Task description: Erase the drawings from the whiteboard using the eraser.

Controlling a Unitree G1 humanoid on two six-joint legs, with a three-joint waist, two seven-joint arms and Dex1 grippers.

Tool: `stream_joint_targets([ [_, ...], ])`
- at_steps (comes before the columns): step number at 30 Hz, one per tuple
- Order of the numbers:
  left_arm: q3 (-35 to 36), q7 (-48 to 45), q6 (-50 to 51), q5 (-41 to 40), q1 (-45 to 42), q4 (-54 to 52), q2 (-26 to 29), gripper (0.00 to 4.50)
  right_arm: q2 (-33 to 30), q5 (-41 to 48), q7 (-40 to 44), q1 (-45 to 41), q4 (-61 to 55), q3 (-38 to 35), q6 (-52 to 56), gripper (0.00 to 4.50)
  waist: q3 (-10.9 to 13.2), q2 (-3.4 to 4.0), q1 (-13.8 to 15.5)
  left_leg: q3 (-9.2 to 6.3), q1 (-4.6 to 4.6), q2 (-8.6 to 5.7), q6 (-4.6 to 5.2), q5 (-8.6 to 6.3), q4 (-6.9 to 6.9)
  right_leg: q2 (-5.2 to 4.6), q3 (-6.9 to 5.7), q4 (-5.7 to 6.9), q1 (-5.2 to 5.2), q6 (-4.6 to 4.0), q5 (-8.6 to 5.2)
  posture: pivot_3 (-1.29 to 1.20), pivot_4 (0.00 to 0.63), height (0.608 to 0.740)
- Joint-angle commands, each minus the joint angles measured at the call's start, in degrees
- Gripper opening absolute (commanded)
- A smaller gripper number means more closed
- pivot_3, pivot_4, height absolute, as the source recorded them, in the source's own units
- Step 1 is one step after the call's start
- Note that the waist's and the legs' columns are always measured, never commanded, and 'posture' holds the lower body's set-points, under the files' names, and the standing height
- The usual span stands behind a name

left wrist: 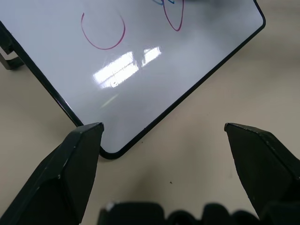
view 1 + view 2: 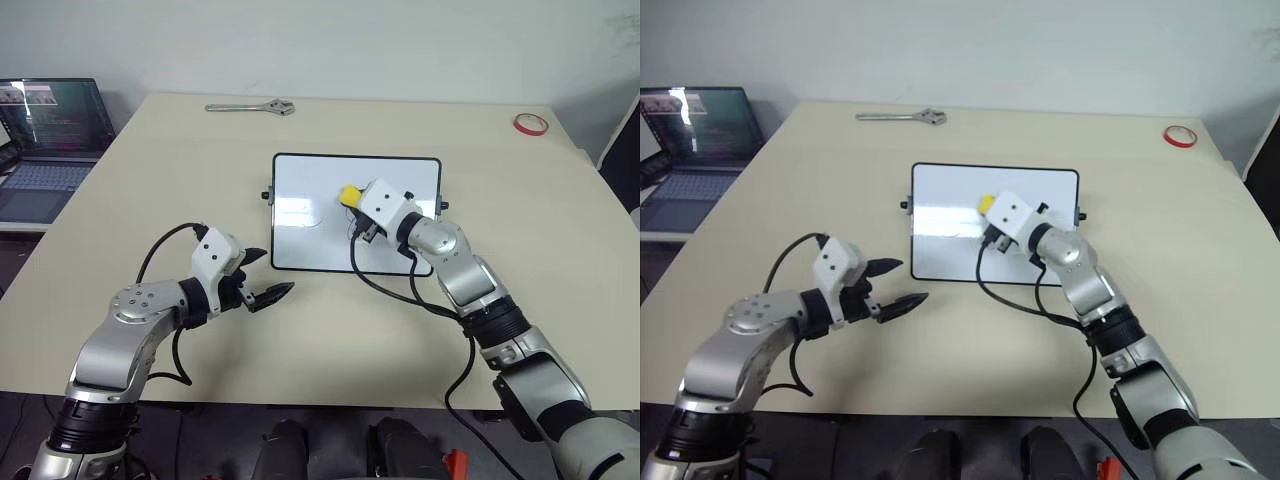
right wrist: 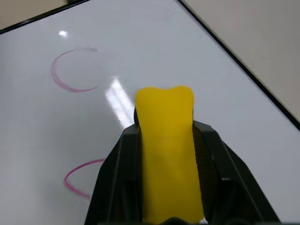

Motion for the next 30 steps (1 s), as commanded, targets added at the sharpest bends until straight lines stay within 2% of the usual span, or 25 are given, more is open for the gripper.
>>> stream_joint_targets([
  [1, 0.52, -0.29, -1.41, 0.00, -0.63, -0.22, 0.13, 4.50, -3.58, -1.20, 6.88, 4.33, -0.82, 2.66, 0.42, 1.10, 0.00, 0.00, 0.03, -0.05, 0.09, 0.00, 0.00, 0.00, 0.02, 0.00, -0.04, 0.01, 0.12, 0.00, 0.00, 0.00, 0.150, 0.740],
  [4, 0.53, -0.43, -1.92, 0.09, -0.69, 0.51, -0.32, 4.50, -5.27, -1.98, 9.03, 5.62, -2.13, 3.44, -0.49, 1.10, 0.00, 0.00, -0.09, -0.04, 0.42, -0.01, 0.02, 0.01, 0.02, 0.01, -0.01, 0.06, 0.39, 0.00, 0.00, 0.00, 0.150, 0.740],
  [9, -0.33, -0.96, -3.09, 0.47, -1.04, 1.46, -0.94, 4.50, -2.45, -5.10, -4.07, 1.20, 2.71, -1.33, -4.11, 1.10, 0.00, 0.01, -0.14, -0.01, 0.58, -0.02, 0.02, 0.04, 0.04, 0.22, 0.02, 0.09, 0.47, -0.14, 0.11, 0.00, 0.150, 0.740],
  [12, -0.41, -1.06, -3.37, 0.51, -0.96, 1.61, -0.98, 4.50, -1.59, -5.03, -6.26, -0.15, 3.86, -2.38, -4.42, 1.10, 0.01, 0.01, -0.01, -0.03, 0.58, -0.01, -0.01, 0.07, 0.04, 0.29, 0.01, 0.11, 0.45, -0.20, 0.15, 0.00, 0.150, 0.740],
  [15, -0.54, -0.97, -3.37, 0.53, -0.89, 1.48, -1.12, 4.50, -1.66, -5.21, -2.45, 0.72, 3.50, -0.74, -3.17, 1.10, 0.00, 0.00, -0.05, -0.04, 0.53, 0.02, -0.02, 0.07, 0.03, 0.28, 0.00, 0.08, 0.45, -0.20, 0.15, 0.00, 0.150, 0.740],
  [21, -0.71, -0.51, -2.74, 0.32, -0.79, 0.50, -1.41, 4.50, -4.55, -4.50, 10.98, 4.54, -0.88, 3.63, -0.83, 1.10, 0.00, 0.00, -0.09, -0.04, 0.51, 0.03, -0.01, 0.06, 0.01, 0.25, -0.01, 0.07, 0.42, -0.20, 0.15, 0.00, 0.150, 0.740],
  [27, -1.01, -0.18, -2.27, 0.20, -1.04, 0.02, -1.50, 4.50, -0.76, -7.96, -4.56, -1.43, 6.01, -1.28, -4.21, 1.10, 0.01, 0.01, -0.23, -0.01, 0.63, 0.01, 0.00, 0.08, 0.03, 0.31, 0.03, 0.12, 0.45, -0.22, 0.17, 0.00, 0.150, 0.740],
  [30, -1.11, -0.29, -2.29, 0.22, -1.12, 0.13, -1.49, 4.50, 0.18, -7.81, -7.39, -3.91, 9.20, -1.57, -6.68, 1.10, 0.01, 0.02, -0.08, -0.03, 0.64, 0.00, -0.04, 0.13, 0.03, 0.33, 0.02, 0.15, 0.45, -0.24, 0.18, 0.00, 0.150, 0.740],
])
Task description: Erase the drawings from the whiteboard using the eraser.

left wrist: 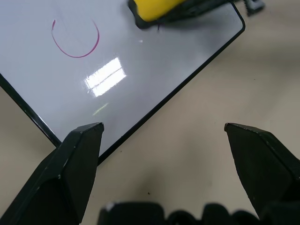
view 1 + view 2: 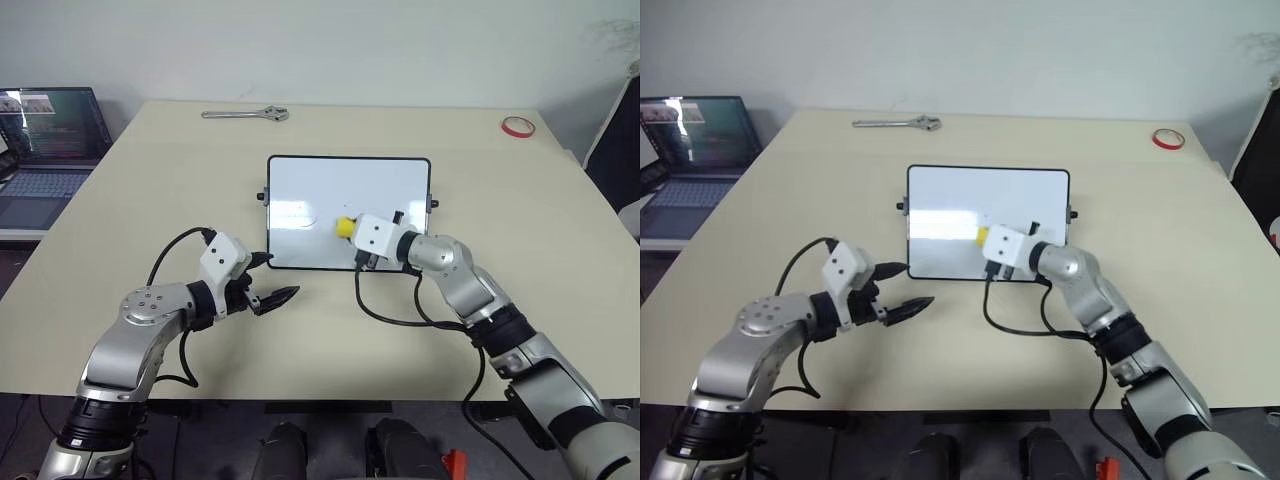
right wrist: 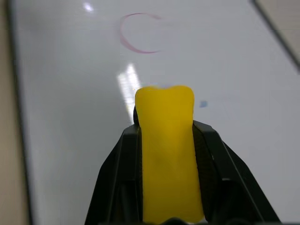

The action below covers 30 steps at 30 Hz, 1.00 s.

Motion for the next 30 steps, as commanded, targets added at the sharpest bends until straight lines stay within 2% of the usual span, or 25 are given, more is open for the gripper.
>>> stream_joint_targets([
  [1, 0.19, 0.02, -0.25, -0.28, -0.95, -1.63, 0.04, 4.50, 0.07, -1.18, -3.35, -2.44, 4.54, -2.35, -1.37, 1.10, 0.00, 0.00, 0.21, -0.01, -0.02, -0.01, 0.00, 0.00, 0.00, 0.00, -0.01, -0.01, 0.00, 0.00, 0.00, 0.00, 0.150, 0.740],
  [5, 0.14, -0.06, -0.43, -0.17, -0.87, -1.52, 0.05, 4.50, -0.59, -0.64, 2.25, -1.54, 6.40, -0.80, 1.84, 1.10, -0.01, -0.01, 0.09, 0.01, -0.06, 0.02, -0.01, -0.01, -0.02, -0.04, 0.01, -0.05, 0.00, 0.00, 0.00, 0.00, 0.150, 0.740],
  [11, 0.40, -0.15, -0.95, -0.02, -0.08, -1.47, 0.23, 4.50, -5.16, 0.29, 15.34, 4.68, -0.53, 1.62, 4.82, 1.10, -0.06, -0.04, 0.18, -0.02, 0.11, 0.02, 0.00, -0.01, -0.03, -0.04, -0.01, -0.05, 0.15, 0.01, 0.00, 0.00, 0.150, 0.740],
  [12, 0.39, -0.20, -1.05, 0.02, -0.04, -1.41, 0.26, 4.50, -5.66, -0.01, 15.22, 5.08, -1.16, 1.16, 4.95, 1.10, -0.06, -0.04, 0.18, -0.02, 0.15, 0.02, 0.00, -0.01, -0.03, -0.04, -0.01, -0.05, 0.20, 0.01, -0.01, 0.00, 0.150, 0.740],
  [16, 0.05, -0.44, -1.36, 0.21, -0.34, -1.02, 0.22, 4.50, -6.26, -3.50, 1.82, 2.42, 2.35, -3.50, 3.89, 1.10, -0.05, -0.02, 0.19, -0.01, 0.28, 0.00, 0.02, 0.01, -0.02, -0.02, 0.01, -0.05, 0.29, 0.03, -0.02, 0.00, 0.150, 0.740],
  [18, -0.19, -0.59, -1.35, 0.28, -0.70, -0.80, 0.17, 4.50, -7.06, -2.43, 3.41, 3.37, 0.86, -3.05, 3.66, 1.10, -0.05, -0.03, 0.33, -0.03, 0.30, -0.01, 0.06, 0.11, -0.02, -0.02, 0.01, -0.05, 0.31, 0.10, 0.01, 0.00, 0.150, 0.740],
  [24, -0.96, -0.57, -0.57, 0.37, -2.11, -0.82, -0.14, 4.50, -9.61, -1.37, 15.67, 10.43, -7.53, 2.60, 4.71, 1.10, -0.10, -0.11, 0.32, -0.05, 0.31, 0.00, 0.07, 0.15, -0.04, -0.04, 0.00, -0.18, 0.43, 0.23, -0.01, 0.00, 0.150, 0.740],
  [27, -1.30, -0.30, -0.15, 0.30, -2.40, -1.21, -0.13, 4.50, -9.42, -2.29, 15.21, 11.20, -8.65, 2.09, 6.00, 1.10, -0.09, -0.09, 0.07, -0.04, 0.33, 0.00, 0.07, 0.14, -0.06, -0.03, 0.00, -0.17, 0.42, 0.23, -0.02, 0.00, 0.150, 0.740],
  [30, -1.37, -0.09, 0.44, 0.08, -2.67, -1.72, -0.08, 4.50, -7.42, -3.42, 6.35, 8.03, -5.51, -1.64, 5.88, 1.10, -0.08, -0.08, -0.19, -0.01, 0.38, 0.00, 0.07, 0.15, -0.06, 0.00, 0.03, -0.13, 0.41, 0.24, -0.02, 0.00, 0.150, 0.740],
])
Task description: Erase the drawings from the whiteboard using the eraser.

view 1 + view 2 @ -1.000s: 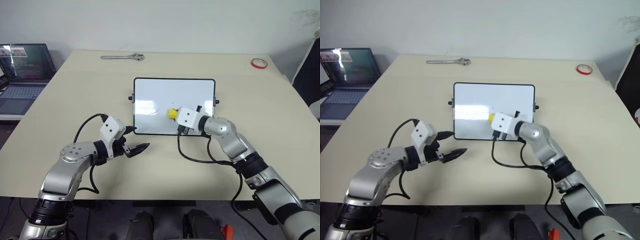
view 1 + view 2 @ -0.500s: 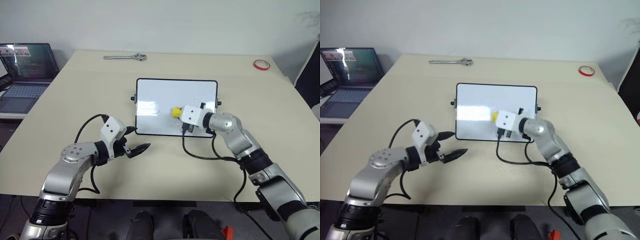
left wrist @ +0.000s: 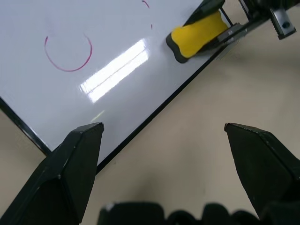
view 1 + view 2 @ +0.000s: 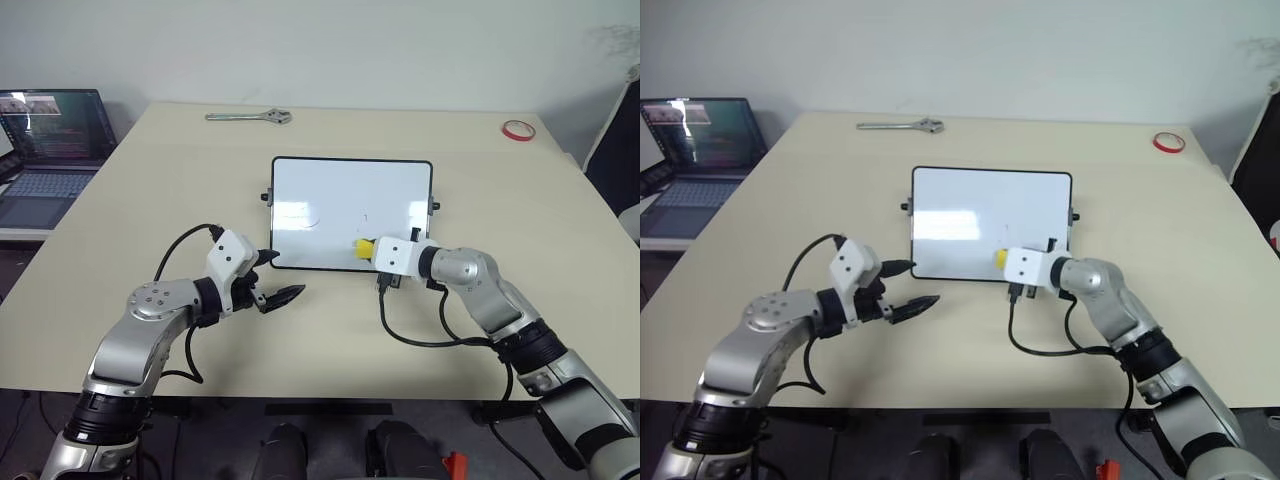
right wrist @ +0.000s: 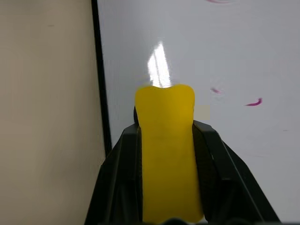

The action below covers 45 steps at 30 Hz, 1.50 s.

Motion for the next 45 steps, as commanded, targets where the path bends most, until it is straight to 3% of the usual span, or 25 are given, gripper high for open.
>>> stream_joint_targets([
  [1, 0.07, 0.03, 0.54, -0.42, -0.95, -2.15, 0.09, 4.50, 0.97, -2.82, -9.75, -3.48, 6.60, -4.98, 2.90, 1.10, 0.02, 0.02, -0.08, 0.00, 0.00, 0.00, 0.00, 0.00, 0.01, 0.02, 0.00, 0.00, -0.01, -0.02, 0.02, 0.00, 0.150, 0.740],
  [6, 0.14, 0.03, 0.98, -0.45, -1.00, -2.46, 0.07, 4.50, 2.77, -1.30, -13.12, -6.64, 9.52, -5.94, 1.88, 1.10, 0.03, 0.04, 0.25, -0.02, -0.04, -0.02, 0.01, 0.06, 0.02, 0.02, -0.01, 0.00, -0.04, 0.02, 0.06, 0.00, 0.150, 0.740],
  [17, 0.86, 0.29, 1.33, -0.61, -0.44, -2.79, 0.24, 4.50, 0.10, -0.60, 2.91, -0.42, 3.14, -0.39, 5.17, 1.10, 0.02, 0.02, 0.14, 0.06, -0.12, 0.01, 0.00, 0.03, -0.10, 0.01, 0.06, -0.04, -0.19, 0.00, 0.06, 0.00, 0.150, 0.740],
  [25, 0.80, -0.31, 0.02, -0.25, -0.43, -1.22, 0.22, 4.50, 3.90, -2.67, -10.09, -4.93, 5.98, -3.65, 1.78, 1.10, 0.04, 0.05, 0.07, 0.09, -0.13, 0.01, 0.01, 0.06, -0.07, 0.04, 0.09, 0.02, -0.27, 0.00, 0.06, 0.00, 0.150, 0.740],
  [33, 1.16, 0.32, -0.09, -0.21, 0.42, -1.37, 0.06, 4.50, 2.52, -1.63, -7.71, -2.61, 6.16, -2.88, 4.03, 1.10, 0.04, 0.05, 0.21, 0.06, -0.24, 0.01, 0.01, 0.05, -0.09, 0.02, 0.07, -0.02, -0.33, 0.00, 0.06, 0.00, 0.150, 0.740],
  [39, 6.69, 1.11, -0.41, -0.36, 3.88, -0.05, 2.41, 4.50, 2.86, 6.57, -5.79, 3.28, 0.75, -9.10, 3.32, 1.10, 0.04, 0.03, 0.40, 0.01, -0.30, 0.04, 0.00, 0.04, -0.10, -0.03, 0.02, -0.06, -0.31, 0.01, 0.05, 0.00, 0.150, 0.740],
  [45, 11.06, 1.95, -1.79, -0.35, 6.40, 0.65, 3.80, 4.50, 7.82, 23.13, -0.88, 8.63, -18.29, -16.01, 16.06, 1.10, 0.23, 0.25, 0.26, 0.00, -0.63, 0.09, 0.00, 0.04, -0.12, -0.04, 0.03, -0.06, -0.62, 0.00, 0.05, 0.00, 0.150, 0.740],
])
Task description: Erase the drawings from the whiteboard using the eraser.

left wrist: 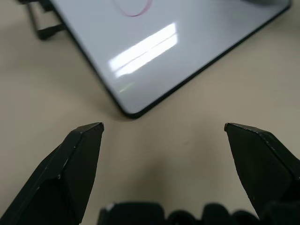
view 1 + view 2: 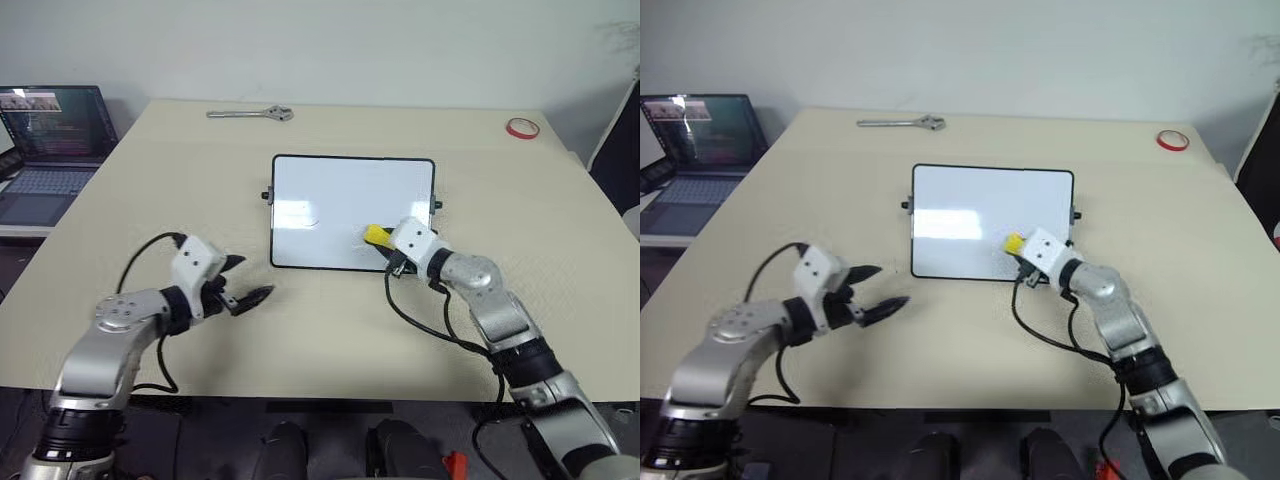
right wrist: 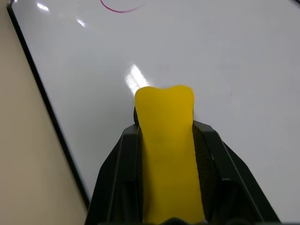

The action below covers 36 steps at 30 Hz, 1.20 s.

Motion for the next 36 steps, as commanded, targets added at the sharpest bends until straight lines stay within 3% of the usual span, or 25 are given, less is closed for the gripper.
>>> stream_joint_targets([
  [1, 3.65, 1.18, -1.80, -0.57, 0.56, -1.16, 0.32, 4.50, 0.45, 10.97, 4.43, 1.64, -15.38, -3.73, 9.71, 1.10, 0.05, 0.07, 0.00, -0.02, -0.12, 0.02, 0.00, 0.00, 0.00, 0.00, -0.02, 0.00, -0.10, -0.02, 0.01, 0.00, 0.150, 0.740],
  [9, 7.41, 3.74, -1.27, -3.15, 1.16, -2.16, -1.73, 4.50, -10.59, 22.39, 11.10, 15.28, -31.35, -9.81, 19.12, 1.10, 0.08, 0.06, 0.33, -0.13, -0.54, -0.04, -0.10, -0.11, -0.09, -0.24, -0.21, -0.39, -0.27, -0.10, -0.02, 0.00, 0.150, 0.740],
  [15, 7.27, 4.21, 0.48, -4.58, 0.41, -3.34, -1.91, 4.50, -9.38, 27.38, 8.62, 18.88, -35.64, -10.72, 20.86, 1.10, 0.13, 0.07, -0.41, -0.03, -0.47, -0.04, -0.11, -0.13, -0.10, -0.07, -0.11, -0.34, -0.29, -0.08, -0.02, 0.00, 0.150, 0.740],
  [20, 6.94, 4.65, 1.41, -4.74, -0.43, -3.53, -1.71, 4.50, -8.07, 24.90, 6.31, 16.03, -34.78, -6.53, 19.02, 1.10, 0.13, 0.06, -0.42, -0.04, -0.46, -0.05, -0.11, -0.13, -0.08, 0.01, -0.11, -0.32, -0.29, -0.05, -0.04, 0.00, 0.150, 0.740],
  [29, 6.64, 5.30, 3.28, -4.74, -0.36, -5.15, -1.06, 4.50, 2.23, 1.13, -4.68, -8.18, -4.85, 11.20, 1.17, 1.10, 0.14, 0.05, -1.05, 0.00, -0.43, -0.07, -0.15, -0.12, -0.06, 0.04, -0.08, -0.25, -0.32, -0.12, 0.00, 0.00, 0.150, 0.740],
  [33, 6.43, 5.24, 3.36, -4.55, -0.34, -5.28, -0.95, 4.50, 5.87, -3.85, -7.12, -14.35, 6.96, 13.21, -5.67, 1.10, 0.14, 0.05, -1.03, 0.02, -0.51, -0.04, -0.17, -0.13, -0.07, -0.01, -0.07, -0.22, -0.41, -0.13, 0.00, 0.00, 0.150, 0.740],
  [36, 5.63, 5.06, 3.12, -4.18, -0.30, -5.59, -1.00, 4.50, 10.90, -6.24, -12.66, -23.99, 23.95, 11.75, -11.67, 1.10, 0.14, 0.04, -1.08, 0.03, -0.50, -0.03, -0.19, -0.14, -0.05, -0.05, -0.07, -0.20, -0.41, -0.13, 0.01, 0.00, 0.150, 0.740],
])
